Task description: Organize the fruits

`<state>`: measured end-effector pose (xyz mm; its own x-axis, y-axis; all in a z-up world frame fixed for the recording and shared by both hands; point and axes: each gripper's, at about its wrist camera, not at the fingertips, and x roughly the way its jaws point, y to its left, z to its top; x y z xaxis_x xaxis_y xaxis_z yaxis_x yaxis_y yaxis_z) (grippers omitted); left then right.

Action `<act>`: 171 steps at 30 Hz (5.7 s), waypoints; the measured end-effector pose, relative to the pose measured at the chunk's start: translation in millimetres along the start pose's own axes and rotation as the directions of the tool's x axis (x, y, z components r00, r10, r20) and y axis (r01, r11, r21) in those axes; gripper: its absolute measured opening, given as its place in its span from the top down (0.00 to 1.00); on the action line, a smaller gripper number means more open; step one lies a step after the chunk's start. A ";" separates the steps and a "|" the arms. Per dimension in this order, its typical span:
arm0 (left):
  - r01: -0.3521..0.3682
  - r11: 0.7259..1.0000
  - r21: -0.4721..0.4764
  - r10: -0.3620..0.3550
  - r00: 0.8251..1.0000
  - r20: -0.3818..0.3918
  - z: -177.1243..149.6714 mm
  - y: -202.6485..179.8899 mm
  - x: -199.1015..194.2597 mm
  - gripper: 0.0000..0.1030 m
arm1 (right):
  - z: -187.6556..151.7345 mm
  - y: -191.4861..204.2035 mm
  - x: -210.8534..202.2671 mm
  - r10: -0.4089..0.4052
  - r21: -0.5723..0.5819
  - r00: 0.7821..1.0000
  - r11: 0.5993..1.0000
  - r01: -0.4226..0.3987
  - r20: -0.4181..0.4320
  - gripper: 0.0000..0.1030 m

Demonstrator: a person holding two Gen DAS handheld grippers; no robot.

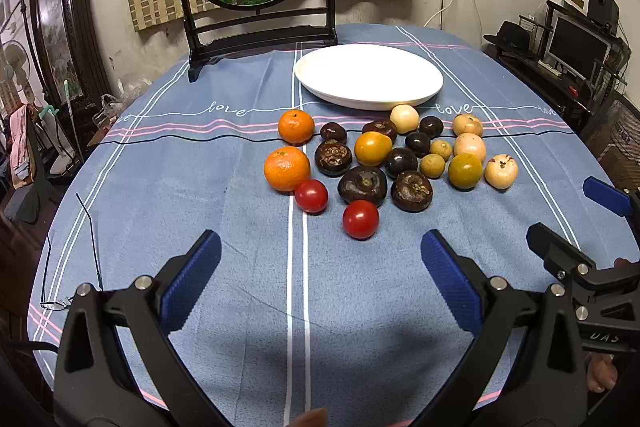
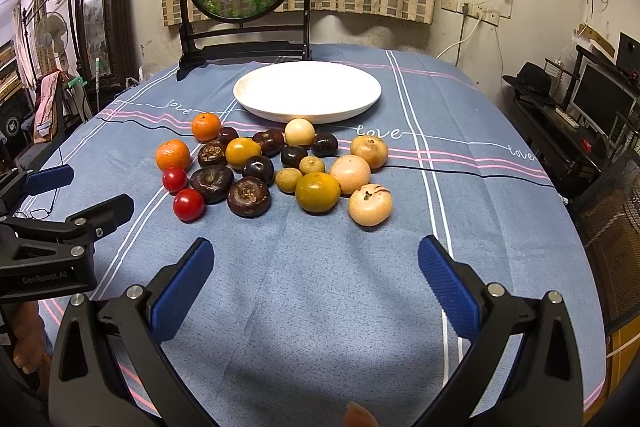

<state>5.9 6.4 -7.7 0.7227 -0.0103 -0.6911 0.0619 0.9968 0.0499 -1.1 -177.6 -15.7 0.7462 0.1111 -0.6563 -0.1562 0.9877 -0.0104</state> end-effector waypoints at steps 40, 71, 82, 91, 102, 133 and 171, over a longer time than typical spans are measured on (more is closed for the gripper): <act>0.011 1.000 -0.009 -0.011 1.000 -0.020 -0.8 1.9 1.7 0.02 | 0.6 0.6 1.2 0.010 0.003 1.000 1.000 -0.010 -0.004 0.01; 0.240 0.968 -0.070 -0.247 0.963 -0.110 25.9 60.9 75.2 0.02 | 12.6 -34.2 56.6 0.382 0.090 0.910 0.924 -0.372 -0.162 0.01; 0.126 0.989 -0.073 -0.134 0.984 -0.115 57.6 68.8 124.3 0.02 | 38.7 -55.9 77.5 0.331 0.037 0.939 0.944 -0.329 -0.092 0.01; 0.129 0.992 0.017 -0.126 0.985 -0.116 53.9 56.2 143.1 0.24 | 34.1 -71.8 88.6 0.379 0.111 0.923 0.922 -0.370 -0.069 0.01; 0.218 0.976 0.015 -0.214 0.967 -0.140 49.9 52.8 151.0 0.41 | 28.9 -70.0 99.3 0.340 0.108 0.933 0.938 -0.328 -0.118 0.01; 0.226 0.973 -0.050 -0.231 0.965 -0.126 44.2 66.5 144.4 0.55 | 16.1 -100.9 118.5 0.375 0.273 0.915 0.905 -0.327 -0.147 0.62; 0.200 0.980 0.004 -0.197 0.971 -0.133 176.1 4.7 237.5 0.46 | 163.7 -45.5 220.0 0.183 0.061 0.977 0.982 -0.177 -0.106 0.28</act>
<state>299.1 -5.3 -44.6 0.5982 -0.1962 -0.7769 0.2078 0.9744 -0.0860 276.1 -180.0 -36.1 0.6320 0.2778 -0.7234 -0.2462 0.9572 0.1525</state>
